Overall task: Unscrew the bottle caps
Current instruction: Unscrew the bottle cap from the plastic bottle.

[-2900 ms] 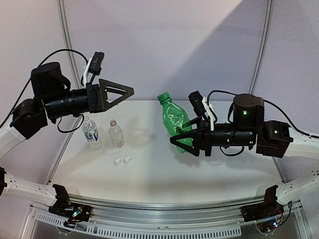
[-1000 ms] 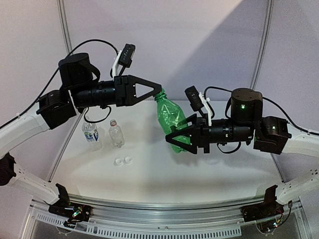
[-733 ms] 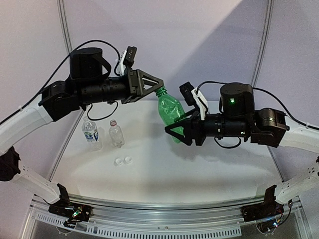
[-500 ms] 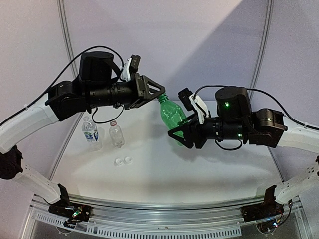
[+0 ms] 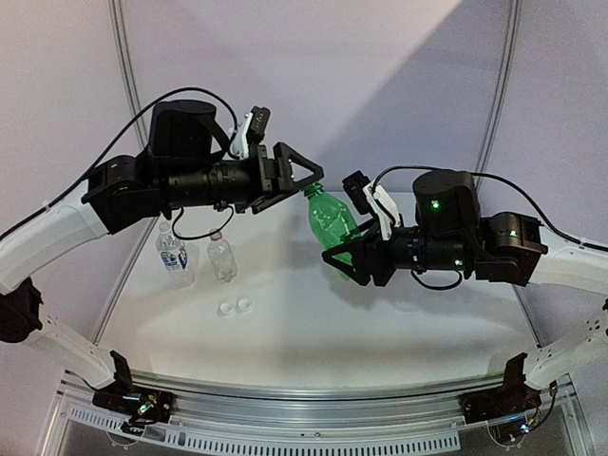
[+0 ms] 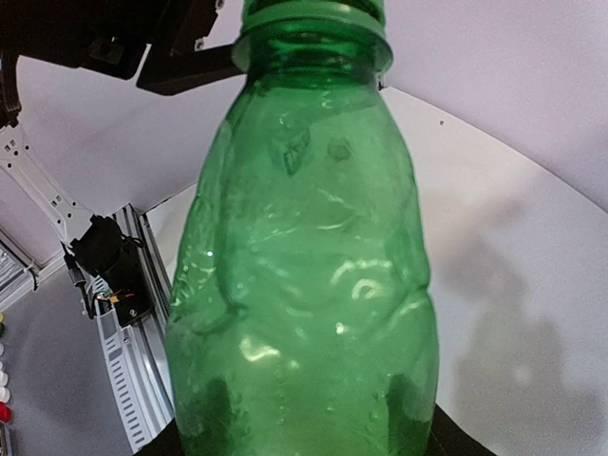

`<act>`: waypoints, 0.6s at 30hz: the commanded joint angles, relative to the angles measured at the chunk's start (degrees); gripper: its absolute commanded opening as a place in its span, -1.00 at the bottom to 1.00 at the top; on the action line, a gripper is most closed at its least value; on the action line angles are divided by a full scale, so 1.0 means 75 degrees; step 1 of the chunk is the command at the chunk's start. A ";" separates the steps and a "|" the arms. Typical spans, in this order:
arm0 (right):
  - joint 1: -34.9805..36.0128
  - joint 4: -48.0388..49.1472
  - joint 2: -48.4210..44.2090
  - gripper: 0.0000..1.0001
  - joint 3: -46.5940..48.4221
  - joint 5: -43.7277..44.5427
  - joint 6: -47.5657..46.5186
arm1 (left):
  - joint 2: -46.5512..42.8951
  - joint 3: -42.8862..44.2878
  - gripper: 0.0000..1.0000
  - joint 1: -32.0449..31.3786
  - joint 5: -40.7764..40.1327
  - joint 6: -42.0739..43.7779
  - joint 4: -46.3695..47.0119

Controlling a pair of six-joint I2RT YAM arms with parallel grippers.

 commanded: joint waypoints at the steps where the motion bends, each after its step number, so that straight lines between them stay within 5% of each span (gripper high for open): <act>1: -0.0003 0.0260 -0.0285 -1.00 -0.0131 0.0051 0.0030 | -0.0476 -0.0041 0.63 -0.0034 -0.0083 0.0439 -0.0166; 9: -0.0011 0.0394 -0.0471 -1.00 -0.0250 -0.0108 0.0075 | -0.1388 -0.0615 0.96 0.0032 0.0099 0.1239 0.0190; 18: -0.0008 0.1567 -0.0942 -1.00 -0.1022 -0.1977 0.0262 | -0.2005 -0.1076 0.99 0.0230 0.0981 0.2269 0.0629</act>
